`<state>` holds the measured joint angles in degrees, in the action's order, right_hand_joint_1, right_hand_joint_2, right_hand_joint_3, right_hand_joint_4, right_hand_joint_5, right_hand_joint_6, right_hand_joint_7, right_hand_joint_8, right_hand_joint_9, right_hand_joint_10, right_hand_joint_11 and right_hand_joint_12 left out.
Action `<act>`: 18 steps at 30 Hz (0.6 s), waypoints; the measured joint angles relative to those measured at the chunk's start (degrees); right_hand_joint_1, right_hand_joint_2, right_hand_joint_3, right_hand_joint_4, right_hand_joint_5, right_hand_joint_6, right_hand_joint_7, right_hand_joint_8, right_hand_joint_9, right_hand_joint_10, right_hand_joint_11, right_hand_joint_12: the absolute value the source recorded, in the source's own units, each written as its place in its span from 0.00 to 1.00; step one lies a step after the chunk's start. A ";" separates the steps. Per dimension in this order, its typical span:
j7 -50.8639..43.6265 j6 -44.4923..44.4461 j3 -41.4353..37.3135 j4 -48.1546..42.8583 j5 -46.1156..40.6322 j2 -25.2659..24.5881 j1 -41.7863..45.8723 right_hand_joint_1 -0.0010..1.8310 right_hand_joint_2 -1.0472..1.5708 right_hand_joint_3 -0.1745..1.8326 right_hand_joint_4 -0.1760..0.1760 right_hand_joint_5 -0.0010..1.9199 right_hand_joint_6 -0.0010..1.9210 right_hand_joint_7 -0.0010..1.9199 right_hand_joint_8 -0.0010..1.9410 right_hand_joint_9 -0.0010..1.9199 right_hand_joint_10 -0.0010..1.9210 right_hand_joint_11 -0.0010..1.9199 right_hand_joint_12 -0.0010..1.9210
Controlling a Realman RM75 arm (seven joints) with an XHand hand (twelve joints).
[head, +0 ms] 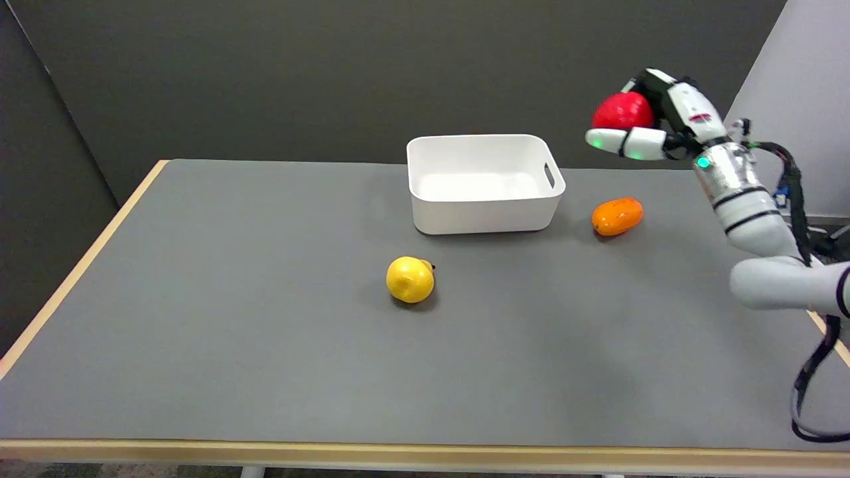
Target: Place tomato into white box.
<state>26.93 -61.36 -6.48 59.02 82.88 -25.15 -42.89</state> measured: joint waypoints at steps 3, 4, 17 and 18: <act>0.55 1.22 2.67 1.01 1.23 -0.77 -3.88 0.73 0.80 0.28 0.16 0.32 0.80 0.43 0.66 0.43 0.78 0.48 0.90; 0.69 1.71 3.71 1.19 1.55 -1.20 -5.23 0.73 0.80 0.28 0.16 0.32 0.80 0.43 0.66 0.43 0.78 0.48 0.90; 0.65 10.65 12.93 -4.15 4.38 -12.51 -17.17 0.73 0.80 0.28 0.17 0.32 0.80 0.42 0.67 0.43 0.77 0.47 0.88; 0.13 11.65 13.46 -5.22 4.59 -13.92 -17.81 0.73 0.80 0.28 0.17 0.32 0.80 0.42 0.67 0.43 0.77 0.48 0.88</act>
<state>27.05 -49.72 6.98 53.79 87.47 -39.07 -60.70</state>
